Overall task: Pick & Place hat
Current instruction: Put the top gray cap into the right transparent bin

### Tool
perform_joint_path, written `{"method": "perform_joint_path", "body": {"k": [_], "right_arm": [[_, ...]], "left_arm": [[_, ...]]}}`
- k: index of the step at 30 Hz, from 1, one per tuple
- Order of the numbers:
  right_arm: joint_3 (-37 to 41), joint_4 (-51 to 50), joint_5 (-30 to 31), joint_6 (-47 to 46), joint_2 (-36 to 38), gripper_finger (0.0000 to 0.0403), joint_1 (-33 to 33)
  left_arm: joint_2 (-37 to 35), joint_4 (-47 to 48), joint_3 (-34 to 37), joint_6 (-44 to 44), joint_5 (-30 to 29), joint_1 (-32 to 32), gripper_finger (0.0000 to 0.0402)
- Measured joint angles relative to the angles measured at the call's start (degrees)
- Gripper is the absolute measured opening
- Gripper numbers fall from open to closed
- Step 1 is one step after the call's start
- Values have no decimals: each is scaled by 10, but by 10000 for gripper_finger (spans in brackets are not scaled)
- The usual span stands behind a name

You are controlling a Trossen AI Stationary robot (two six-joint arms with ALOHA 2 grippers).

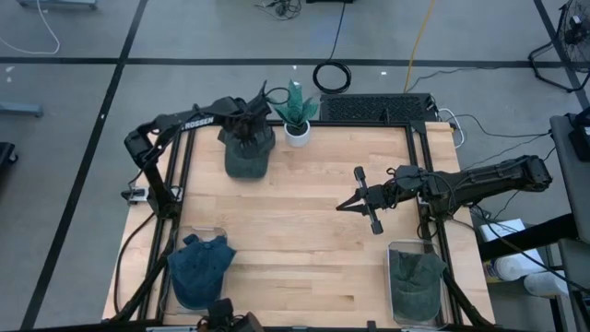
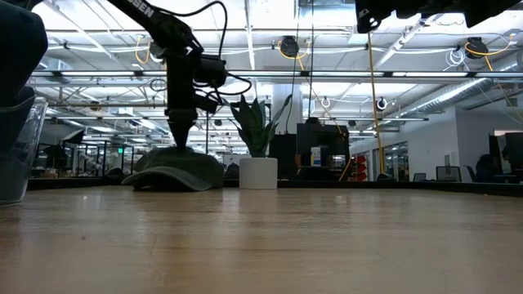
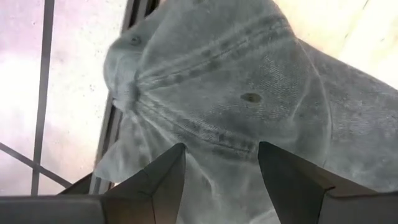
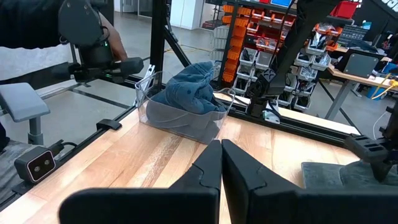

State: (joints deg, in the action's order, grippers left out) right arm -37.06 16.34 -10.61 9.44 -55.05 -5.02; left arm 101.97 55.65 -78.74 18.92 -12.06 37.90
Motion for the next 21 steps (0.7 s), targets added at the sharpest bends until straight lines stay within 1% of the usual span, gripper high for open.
{"method": "perform_joint_path", "body": {"k": [5, 9, 15, 18, 21], "right_arm": [[0, 0, 0, 0, 0, 0, 0], [0, 0, 0, 1, 0, 0, 0], [0, 0, 0, 2, 0, 0, 0], [0, 0, 0, 2, 0, 0, 0], [0, 0, 0, 1, 0, 0, 0]], "left_arm": [[0, -37, 37, 15, -4, 0, 211], [0, -37, 40, 16, -9, 0, 211], [0, -35, 40, 8, -46, 0, 206], [0, -35, 40, 6, -46, 0, 181], [0, -35, 40, 2, -46, 0, 138]]}}
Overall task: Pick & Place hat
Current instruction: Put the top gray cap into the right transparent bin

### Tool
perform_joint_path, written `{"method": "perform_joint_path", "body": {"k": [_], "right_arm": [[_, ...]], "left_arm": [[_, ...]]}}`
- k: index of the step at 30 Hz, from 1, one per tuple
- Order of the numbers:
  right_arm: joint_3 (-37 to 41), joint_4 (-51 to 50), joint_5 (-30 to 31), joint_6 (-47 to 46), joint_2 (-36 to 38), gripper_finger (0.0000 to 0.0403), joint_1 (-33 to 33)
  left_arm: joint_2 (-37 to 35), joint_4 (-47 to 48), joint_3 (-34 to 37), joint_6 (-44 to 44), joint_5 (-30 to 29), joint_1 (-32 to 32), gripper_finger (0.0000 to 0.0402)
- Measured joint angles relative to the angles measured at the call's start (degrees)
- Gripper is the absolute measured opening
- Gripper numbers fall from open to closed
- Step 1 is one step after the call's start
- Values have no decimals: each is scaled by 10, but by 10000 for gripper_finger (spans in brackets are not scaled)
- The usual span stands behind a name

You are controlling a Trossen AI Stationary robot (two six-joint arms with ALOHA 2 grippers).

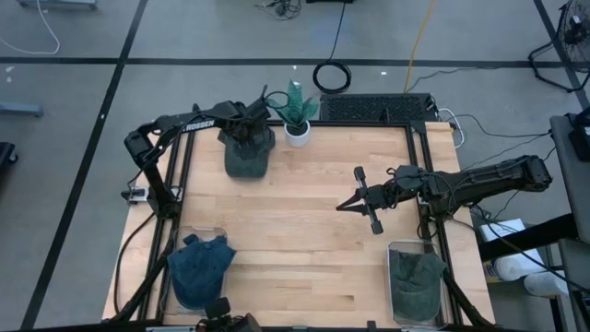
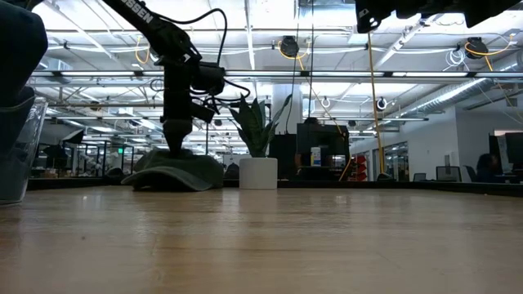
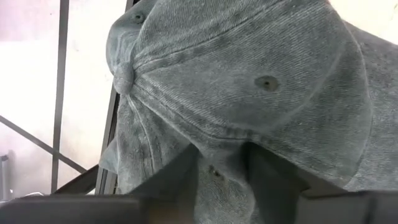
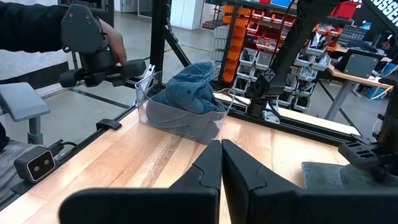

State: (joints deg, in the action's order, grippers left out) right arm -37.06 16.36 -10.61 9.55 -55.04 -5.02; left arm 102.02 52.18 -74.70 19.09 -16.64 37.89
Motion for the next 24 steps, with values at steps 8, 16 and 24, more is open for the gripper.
{"method": "perform_joint_path", "body": {"k": [8, 16, 24], "right_arm": [[0, 0, 0, 0, 0, 0, 0], [0, 0, 0, 0, 0, 0, 0], [0, -1, 0, 1, 0, 0, 0]], "left_arm": [[0, -2, 0, -8, 0, 0, 10], [-8, 16, -7, -12, -24, -13, 6], [-80, 39, -42, -9, -112, -84, 4]]}}
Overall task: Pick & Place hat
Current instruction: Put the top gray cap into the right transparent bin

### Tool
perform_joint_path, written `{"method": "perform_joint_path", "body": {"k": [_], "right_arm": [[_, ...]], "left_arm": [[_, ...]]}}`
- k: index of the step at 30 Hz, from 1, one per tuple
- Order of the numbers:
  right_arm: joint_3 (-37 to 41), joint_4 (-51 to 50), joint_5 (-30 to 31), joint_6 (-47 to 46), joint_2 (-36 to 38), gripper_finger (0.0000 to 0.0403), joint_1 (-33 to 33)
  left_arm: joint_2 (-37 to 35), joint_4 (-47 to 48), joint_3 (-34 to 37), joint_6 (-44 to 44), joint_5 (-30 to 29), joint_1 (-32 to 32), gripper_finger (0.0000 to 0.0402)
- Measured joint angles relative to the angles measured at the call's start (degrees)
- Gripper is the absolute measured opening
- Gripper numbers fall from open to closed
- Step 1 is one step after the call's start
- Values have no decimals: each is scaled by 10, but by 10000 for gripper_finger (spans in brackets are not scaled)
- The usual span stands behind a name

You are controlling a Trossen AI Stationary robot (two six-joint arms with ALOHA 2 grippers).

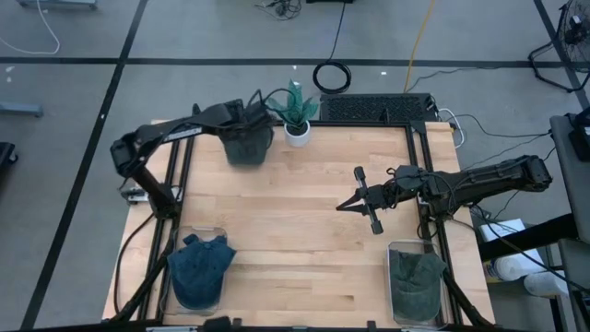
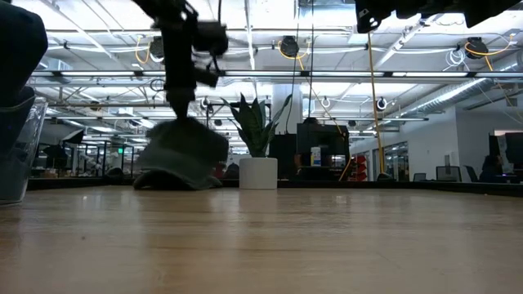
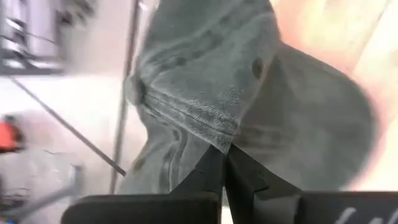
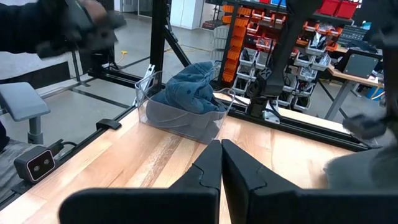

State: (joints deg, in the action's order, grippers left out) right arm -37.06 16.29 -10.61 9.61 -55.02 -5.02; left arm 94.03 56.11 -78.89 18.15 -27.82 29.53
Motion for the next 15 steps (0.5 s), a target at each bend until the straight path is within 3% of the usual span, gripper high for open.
{"method": "perform_joint_path", "body": {"k": [8, 15], "right_arm": [[0, -1, 0, 0, 0, 0, 0], [0, -1, 0, 0, 0, 0, 0]], "left_arm": [[-92, 1, -20, 1, -103, -112, 3], [-129, 4, -21, 17, -258, -248, 3]]}}
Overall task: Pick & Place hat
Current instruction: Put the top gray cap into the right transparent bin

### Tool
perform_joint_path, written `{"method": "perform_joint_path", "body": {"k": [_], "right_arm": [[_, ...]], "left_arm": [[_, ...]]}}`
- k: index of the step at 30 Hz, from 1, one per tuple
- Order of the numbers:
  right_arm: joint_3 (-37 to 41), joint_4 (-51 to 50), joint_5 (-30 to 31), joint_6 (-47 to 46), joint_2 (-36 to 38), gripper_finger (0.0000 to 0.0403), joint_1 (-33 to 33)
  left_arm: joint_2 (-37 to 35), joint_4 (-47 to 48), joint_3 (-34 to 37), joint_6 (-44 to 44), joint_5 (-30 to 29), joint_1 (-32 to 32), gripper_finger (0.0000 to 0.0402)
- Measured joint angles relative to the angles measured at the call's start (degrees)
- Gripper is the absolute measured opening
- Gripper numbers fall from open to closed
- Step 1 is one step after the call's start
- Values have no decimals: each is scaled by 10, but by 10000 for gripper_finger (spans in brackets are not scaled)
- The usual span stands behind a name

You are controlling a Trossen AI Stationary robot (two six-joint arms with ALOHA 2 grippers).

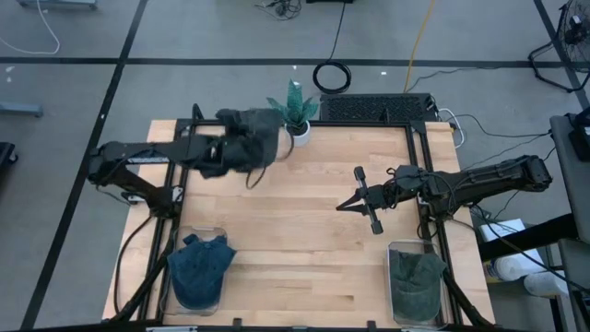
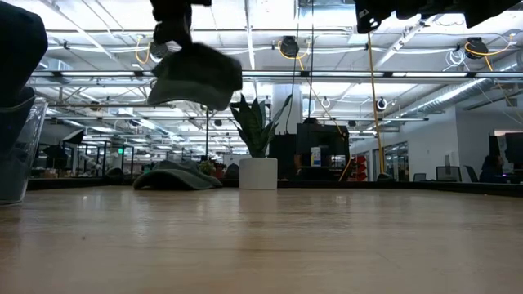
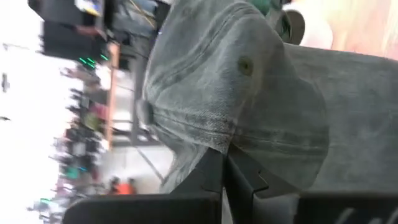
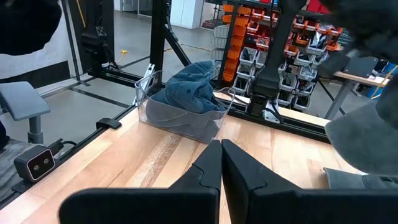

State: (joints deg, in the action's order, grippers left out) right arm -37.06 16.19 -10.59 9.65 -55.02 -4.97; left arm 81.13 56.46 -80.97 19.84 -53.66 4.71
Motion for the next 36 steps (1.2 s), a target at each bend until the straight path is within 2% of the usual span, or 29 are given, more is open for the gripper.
{"method": "perform_joint_path", "body": {"k": [3, 7, 9, 13, 17, 18, 23, 25, 29, 32, 36], "right_arm": [[0, 0, 0, 0, 0, 0, 0], [0, 0, 0, 0, 0, 0, 0], [0, 0, 0, 0, -1, 0, 0], [0, 1, 0, 0, -5, 0, 0], [0, 2, 0, 0, -11, 0, 0], [0, 4, 0, 0, -12, 0, 0], [0, 13, 13, -13, -16, 1, 0], [0, 21, 45, -17, -16, 5, 0], [0, 18, 148, -15, -16, 20, 0], [0, 18, 199, -18, -16, 42, 1], [0, 76, 195, -14, -16, 99, 2]], "left_arm": [[-3, -1, 1, -13, -31, -54, 2], [3, -39, 0, -37, -40, -126, 2], [17, -64, 2, -18, -55, -165, 1], [56, -161, 18, 171, -159, -238, 1], [113, -277, 19, 373, -280, -271, 1], [125, -307, 18, 409, -293, -271, 1], [162, -309, 17, 446, -286, -272, 2], [169, -305, 17, 445, -287, -272, 2], [179, -309, 17, 444, -289, -273, 2], [182, -310, 17, 446, -286, -274, 2], [181, -311, 17, 455, -284, -273, 3]]}}
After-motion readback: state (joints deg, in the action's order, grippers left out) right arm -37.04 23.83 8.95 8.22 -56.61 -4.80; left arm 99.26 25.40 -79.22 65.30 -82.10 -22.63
